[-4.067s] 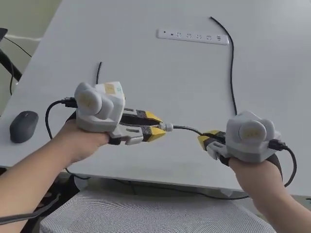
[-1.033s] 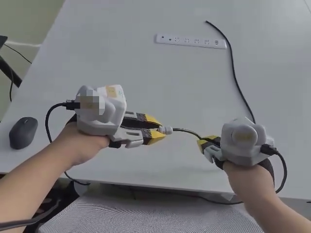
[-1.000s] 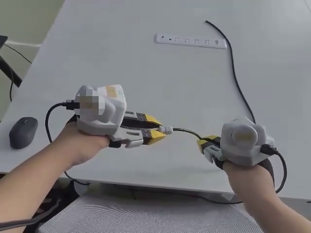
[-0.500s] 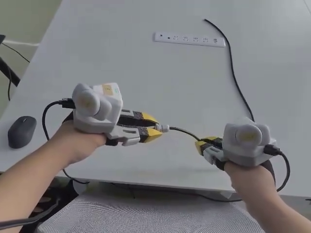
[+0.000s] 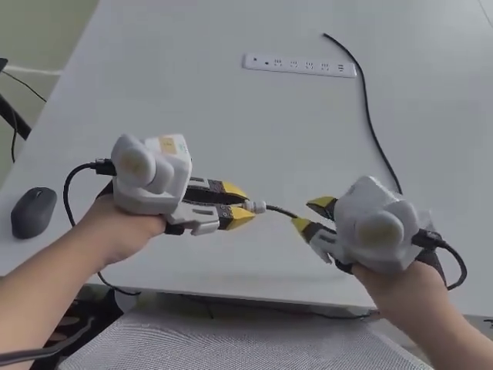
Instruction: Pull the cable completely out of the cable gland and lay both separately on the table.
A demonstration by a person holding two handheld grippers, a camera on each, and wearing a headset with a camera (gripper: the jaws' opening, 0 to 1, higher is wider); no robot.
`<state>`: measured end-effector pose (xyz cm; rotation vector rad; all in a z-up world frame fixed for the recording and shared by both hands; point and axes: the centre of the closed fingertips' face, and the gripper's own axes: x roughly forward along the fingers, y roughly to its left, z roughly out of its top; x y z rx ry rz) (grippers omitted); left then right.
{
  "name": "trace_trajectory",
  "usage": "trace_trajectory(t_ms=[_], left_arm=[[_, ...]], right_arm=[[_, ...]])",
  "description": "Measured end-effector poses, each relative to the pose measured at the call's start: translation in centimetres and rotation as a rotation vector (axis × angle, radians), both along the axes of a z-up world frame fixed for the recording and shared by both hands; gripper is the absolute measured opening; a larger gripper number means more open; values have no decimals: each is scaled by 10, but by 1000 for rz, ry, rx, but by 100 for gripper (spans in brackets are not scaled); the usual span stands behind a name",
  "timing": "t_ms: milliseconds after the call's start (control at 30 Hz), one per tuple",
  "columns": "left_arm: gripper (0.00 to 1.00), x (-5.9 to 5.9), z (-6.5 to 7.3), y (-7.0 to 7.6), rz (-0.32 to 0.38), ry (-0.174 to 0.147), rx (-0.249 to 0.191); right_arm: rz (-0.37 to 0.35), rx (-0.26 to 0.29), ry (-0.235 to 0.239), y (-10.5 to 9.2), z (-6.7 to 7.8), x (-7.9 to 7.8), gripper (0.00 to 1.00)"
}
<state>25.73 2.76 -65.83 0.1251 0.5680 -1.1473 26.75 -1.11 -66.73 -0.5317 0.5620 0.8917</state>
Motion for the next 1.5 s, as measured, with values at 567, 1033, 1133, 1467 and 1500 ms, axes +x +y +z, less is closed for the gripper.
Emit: trace_trajectory(t_ms=[567, 1033, 1133, 1467, 1500], left_arm=[[15, 0, 2, -3, -18, -10, 5], [15, -2, 1, -6, -33, -35, 10], [15, -1, 2, -5, -31, -38, 10], [15, 0, 0, -4, -22, -33, 11], [15, 0, 0, -4, -22, -33, 12]], right_arm=[[166, -119, -108, 27, -2, -2, 4], [105, -58, -44, 20, -7, -3, 0], [75, -49, -28, 13, -10, 1, 0], [-78, 29, 87, -9, -24, 7, 0], [-90, 33, 90, -12, -26, 9, 0]])
